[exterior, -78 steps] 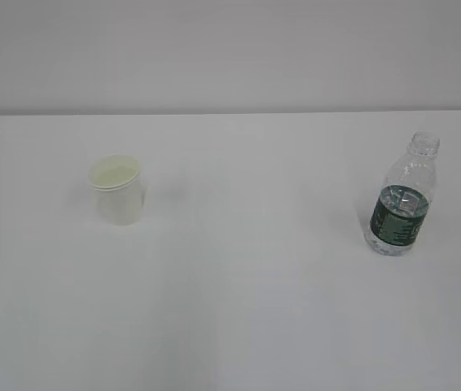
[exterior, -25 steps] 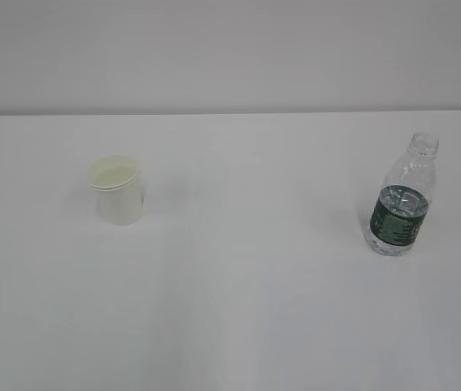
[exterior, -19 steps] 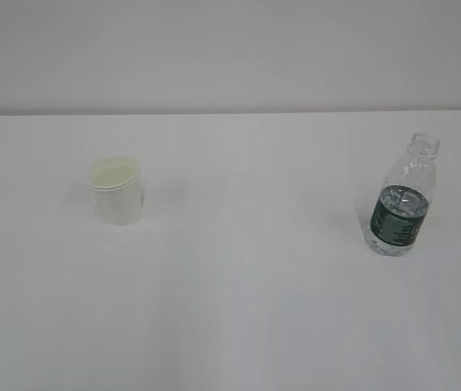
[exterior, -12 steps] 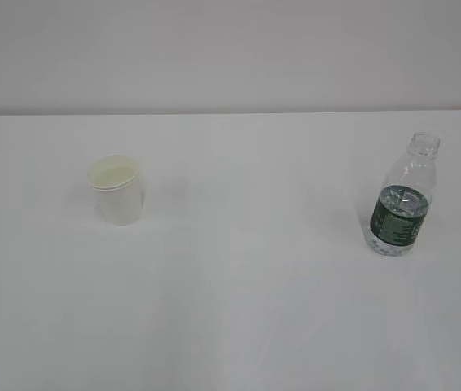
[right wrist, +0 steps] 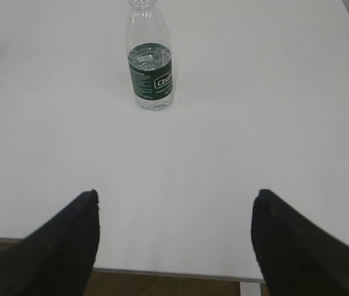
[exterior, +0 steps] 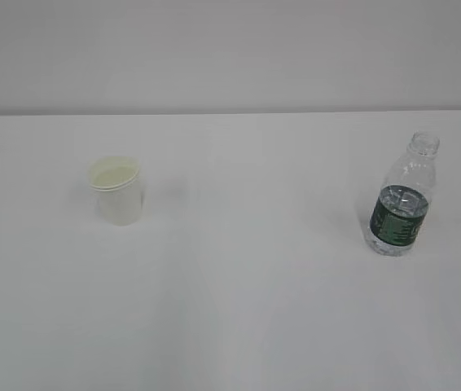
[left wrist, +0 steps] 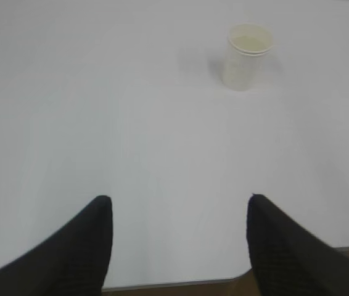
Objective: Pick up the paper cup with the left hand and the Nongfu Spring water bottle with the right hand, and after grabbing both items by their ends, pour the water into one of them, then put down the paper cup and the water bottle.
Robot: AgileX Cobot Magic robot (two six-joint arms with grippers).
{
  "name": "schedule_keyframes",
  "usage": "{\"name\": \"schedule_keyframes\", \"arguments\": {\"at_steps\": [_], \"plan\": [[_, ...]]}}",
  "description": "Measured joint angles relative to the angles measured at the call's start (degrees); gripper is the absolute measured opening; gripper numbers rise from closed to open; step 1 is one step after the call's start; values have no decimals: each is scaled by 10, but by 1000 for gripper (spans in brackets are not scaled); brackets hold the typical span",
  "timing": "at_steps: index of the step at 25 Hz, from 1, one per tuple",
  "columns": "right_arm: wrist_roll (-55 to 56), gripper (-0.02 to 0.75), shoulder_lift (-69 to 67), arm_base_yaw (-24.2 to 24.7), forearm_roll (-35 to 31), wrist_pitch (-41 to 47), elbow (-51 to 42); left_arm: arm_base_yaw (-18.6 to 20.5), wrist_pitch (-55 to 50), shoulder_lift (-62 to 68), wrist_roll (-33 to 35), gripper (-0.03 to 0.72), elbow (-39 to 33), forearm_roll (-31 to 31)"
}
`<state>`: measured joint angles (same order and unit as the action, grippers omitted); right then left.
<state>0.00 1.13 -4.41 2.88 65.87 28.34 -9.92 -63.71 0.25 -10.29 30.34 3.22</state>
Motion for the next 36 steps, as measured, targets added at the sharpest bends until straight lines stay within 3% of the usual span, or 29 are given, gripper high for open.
{"name": "schedule_keyframes", "arguments": {"at_steps": [6, 13, 17, 36], "plan": [[0, 574, 0, 27, 1, -1, 0, 8, 0, 0, 0, 465, 0, 0], [0, 574, 0, 105, 1, -1, 0, 68, 0, 0, 0, 445, 0, 0], [0, 574, 0, 108, 1, -1, 0, 93, 0, 0, 0, 440, 0, 0], [0, 574, 0, 108, 1, -1, 0, 95, 0, 0, 0, 389, 0, 0]]}}
